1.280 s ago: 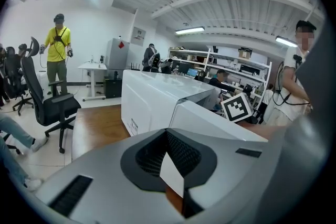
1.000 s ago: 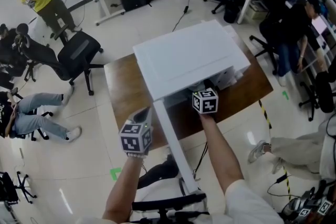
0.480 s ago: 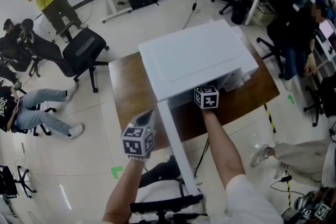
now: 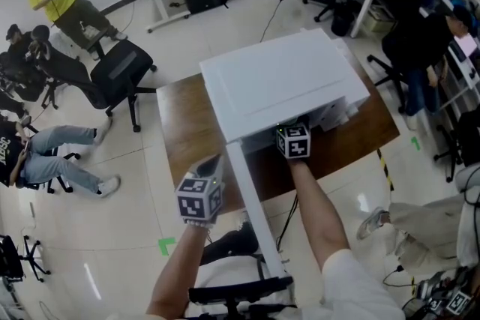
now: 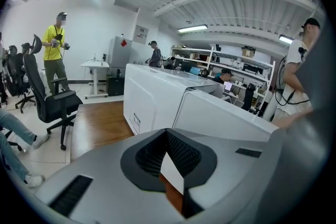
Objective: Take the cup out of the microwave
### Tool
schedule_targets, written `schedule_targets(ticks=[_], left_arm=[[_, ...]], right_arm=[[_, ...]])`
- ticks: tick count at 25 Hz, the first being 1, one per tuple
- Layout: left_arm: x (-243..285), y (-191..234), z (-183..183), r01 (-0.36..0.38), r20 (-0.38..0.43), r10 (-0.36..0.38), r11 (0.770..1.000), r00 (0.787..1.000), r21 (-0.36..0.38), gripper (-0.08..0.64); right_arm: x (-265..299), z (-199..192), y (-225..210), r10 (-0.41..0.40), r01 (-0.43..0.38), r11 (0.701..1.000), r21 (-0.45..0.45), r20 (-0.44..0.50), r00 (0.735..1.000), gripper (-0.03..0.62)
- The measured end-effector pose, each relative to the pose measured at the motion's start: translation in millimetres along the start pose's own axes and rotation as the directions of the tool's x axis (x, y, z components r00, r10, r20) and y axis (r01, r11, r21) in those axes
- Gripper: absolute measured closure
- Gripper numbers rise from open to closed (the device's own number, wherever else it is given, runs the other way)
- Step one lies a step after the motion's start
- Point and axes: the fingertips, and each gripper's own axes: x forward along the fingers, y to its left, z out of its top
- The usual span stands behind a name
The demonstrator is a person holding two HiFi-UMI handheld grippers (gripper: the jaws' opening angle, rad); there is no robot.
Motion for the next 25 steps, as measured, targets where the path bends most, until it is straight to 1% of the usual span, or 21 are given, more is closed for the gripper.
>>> schedule_targets(ticks=[2, 6, 10, 13, 19, 25], left_arm=[[-1.8, -0.7, 0.7, 0.003, 0.005, -0.003, 1.000, 1.000, 0.000, 0.563], [-9.1, -5.9, -1.9, 0.011, 0.006, -0.011, 1.000, 1.000, 0.002, 0.563], [-14.6, -6.9, -1.5, 0.017, 0.010, -0.017, 1.000, 1.000, 0.003, 0.563], [-20.3, -8.5, -2.8, 0.018, 0.015, -0.018, 1.000, 1.000, -0.002, 0.563], [-32.5, -14.7, -5.7, 0.025, 0.031, -0.025, 1.000, 0.999, -0.013, 0.563], [-47.8, -25.9, -12.0, 0.041, 0.036, -0.040, 0.999, 0.999, -0.008, 0.563]], right_arm=[[-7.0, 2.3, 4.4, 0.000, 0.000, 1.000, -0.007, 0.005, 1.000, 0.100], [-20.3, -4.5, 5.8, -0.004, 0.004, 1.000, 0.014, 0.004, 1.000, 0.102], [-33.2, -0.2, 8.8, -0.012, 0.012, 1.000, 0.009, 0.011, 1.000, 0.103], [-45.7, 1.0, 12.1, -0.014, 0.013, 1.000, 0.024, 0.012, 1.000, 0.102], [-80.2, 1.7, 17.1, -0.018, 0.017, 1.000, 0.022, 0.022, 1.000, 0.102], [-126.3, -3.4, 20.7, -0.024, 0.023, 0.999, 0.039, 0.020, 1.000, 0.103]])
